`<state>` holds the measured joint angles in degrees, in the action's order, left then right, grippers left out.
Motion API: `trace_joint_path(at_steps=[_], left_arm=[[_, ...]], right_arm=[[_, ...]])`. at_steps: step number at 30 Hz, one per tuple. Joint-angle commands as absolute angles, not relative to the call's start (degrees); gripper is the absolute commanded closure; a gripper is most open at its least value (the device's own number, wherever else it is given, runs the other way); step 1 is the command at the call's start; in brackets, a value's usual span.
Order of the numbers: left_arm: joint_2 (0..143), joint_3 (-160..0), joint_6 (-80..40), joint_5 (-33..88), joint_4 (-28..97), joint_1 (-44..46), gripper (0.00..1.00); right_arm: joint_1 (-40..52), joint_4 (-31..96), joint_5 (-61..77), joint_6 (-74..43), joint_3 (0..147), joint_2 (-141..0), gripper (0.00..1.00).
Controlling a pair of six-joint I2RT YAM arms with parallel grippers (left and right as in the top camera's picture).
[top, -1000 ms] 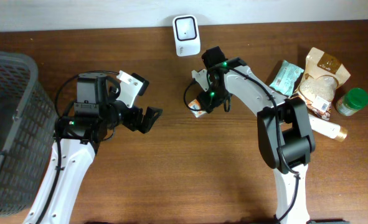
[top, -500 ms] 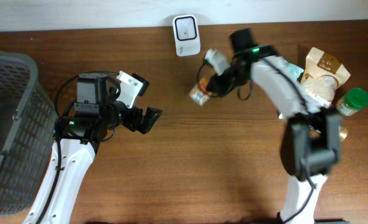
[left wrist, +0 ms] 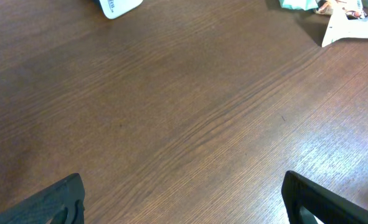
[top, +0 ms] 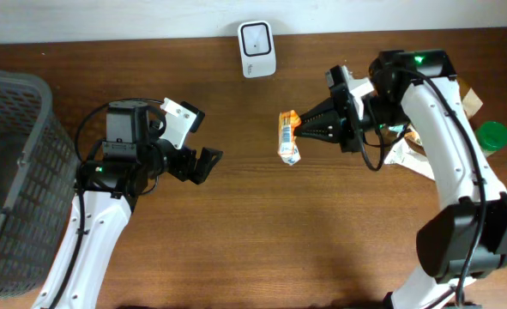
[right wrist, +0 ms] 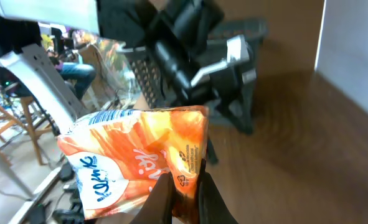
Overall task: Scan the item barcode
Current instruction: 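Regrasp the Kleenex pack with the right gripper and lift it, then hold the Kleenex pack in front of the scanner, right gripper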
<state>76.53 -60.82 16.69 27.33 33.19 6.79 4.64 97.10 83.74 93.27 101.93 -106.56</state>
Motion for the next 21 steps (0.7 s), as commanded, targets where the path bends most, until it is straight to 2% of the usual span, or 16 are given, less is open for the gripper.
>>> trace_joint_path(at_steps=[1,8,10,11,12,14,15,16,19,21], left_arm=[[76.6,-60.8,16.3,27.2,33.2,7.0,0.01],[76.6,-60.8,16.3,27.2,33.2,7.0,0.01],[76.6,-60.8,16.3,27.2,33.2,7.0,0.01],[76.6,-60.8,16.3,27.2,33.2,7.0,0.01],[76.6,-60.8,16.3,27.2,33.2,7.0,0.01],[76.6,-60.8,16.3,27.2,33.2,7.0,0.01],[76.6,-60.8,16.3,27.2,33.2,7.0,0.01],[76.6,-60.8,16.3,27.2,33.2,7.0,0.01],[76.6,-60.8,16.3,27.2,33.2,7.0,0.01],[76.6,-60.8,16.3,27.2,33.2,7.0,0.01]], right_arm=[[4.4,97.3,88.9,96.0,102.1,-104.8,0.96],[4.4,97.3,88.9,95.5,102.1,-104.8,0.96],[4.4,92.9,85.3,89.6,102.1,-104.8,0.96],[4.5,86.4,80.2,81.9,102.1,-105.0,0.96],[5.0,72.8,70.0,62.0,102.1,-106.0,0.96],[5.7,52.6,54.4,32.2,102.1,-106.6,0.96],[6.1,42.8,42.6,17.9,102.1,-106.6,0.96],[6.6,37.3,33.5,10.1,102.1,-106.6,0.96],[11.9,40.4,12.3,5.0,107.3,-106.6,0.96],[15.2,47.1,4.9,5.0,114.6,-108.3,0.96]])
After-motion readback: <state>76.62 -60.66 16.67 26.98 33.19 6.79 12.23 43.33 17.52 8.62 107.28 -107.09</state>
